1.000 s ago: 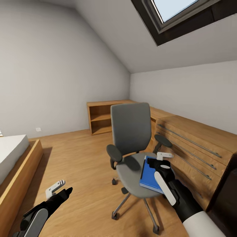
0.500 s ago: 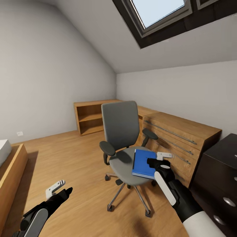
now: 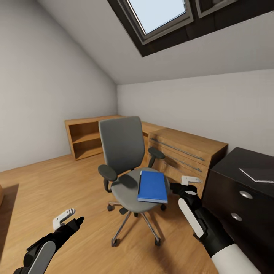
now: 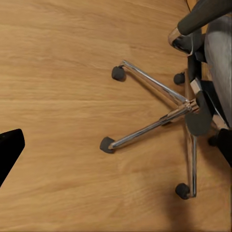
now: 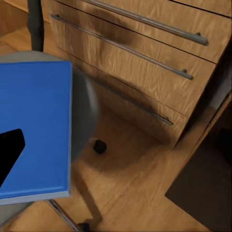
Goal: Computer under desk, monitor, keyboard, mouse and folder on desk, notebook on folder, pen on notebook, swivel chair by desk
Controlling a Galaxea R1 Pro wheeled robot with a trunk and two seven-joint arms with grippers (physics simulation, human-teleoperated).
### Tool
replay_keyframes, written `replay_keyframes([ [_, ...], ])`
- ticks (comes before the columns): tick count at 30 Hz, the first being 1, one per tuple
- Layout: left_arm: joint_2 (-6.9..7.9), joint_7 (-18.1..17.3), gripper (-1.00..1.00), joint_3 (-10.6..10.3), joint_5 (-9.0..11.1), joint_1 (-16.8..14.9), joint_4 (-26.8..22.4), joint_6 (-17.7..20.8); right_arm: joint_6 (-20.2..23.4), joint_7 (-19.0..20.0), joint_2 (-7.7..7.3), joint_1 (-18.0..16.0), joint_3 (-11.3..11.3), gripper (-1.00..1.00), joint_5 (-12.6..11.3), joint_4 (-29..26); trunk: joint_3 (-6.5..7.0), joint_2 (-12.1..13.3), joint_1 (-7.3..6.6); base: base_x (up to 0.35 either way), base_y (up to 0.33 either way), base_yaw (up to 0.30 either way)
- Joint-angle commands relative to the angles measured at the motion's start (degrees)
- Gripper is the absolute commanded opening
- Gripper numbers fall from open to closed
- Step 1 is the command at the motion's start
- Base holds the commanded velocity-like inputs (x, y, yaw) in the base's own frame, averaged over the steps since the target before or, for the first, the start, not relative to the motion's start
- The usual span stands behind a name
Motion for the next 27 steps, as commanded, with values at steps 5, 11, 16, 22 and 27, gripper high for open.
replay_keyframes([
  [5,0.02,0.49,1.0,0.03,0.61,-0.02,-0.11,0.11,0.11,-0.56,-0.06,-0.08,0.22,1.0,-0.5,0.0,-0.07,-0.03,-0.01,-0.099,0.088,-0.292],
  [11,0.02,0.49,1.0,0.03,0.54,-0.02,-0.11,0.06,0.06,-0.51,-0.06,-0.08,0.22,1.0,-0.5,0.04,-0.07,-0.03,-0.01,-0.231,0.217,-0.292],
  [16,0.04,0.45,1.0,0.05,0.58,-0.02,-0.11,0.13,-0.06,-0.48,-0.05,-0.08,0.22,1.0,-0.56,0.07,-0.07,-0.03,-0.01,-0.229,0.226,-0.293],
  [22,0.03,0.48,1.0,0.35,0.68,-0.02,-1.19,0.15,-0.5,-0.34,-0.33,-0.08,-0.03,1.0,-7.19,0.06,-0.07,-0.03,-0.01,-0.067,0.06,-0.174],
  [27,0.06,0.49,1.0,0.44,0.7,-0.02,-1.67,0.14,-2.87,-0.19,-0.29,-0.08,-0.55,1.0,-12.03,0.61,-0.78,-1.64,0.87,-0.001,0.001,-0.005],
])
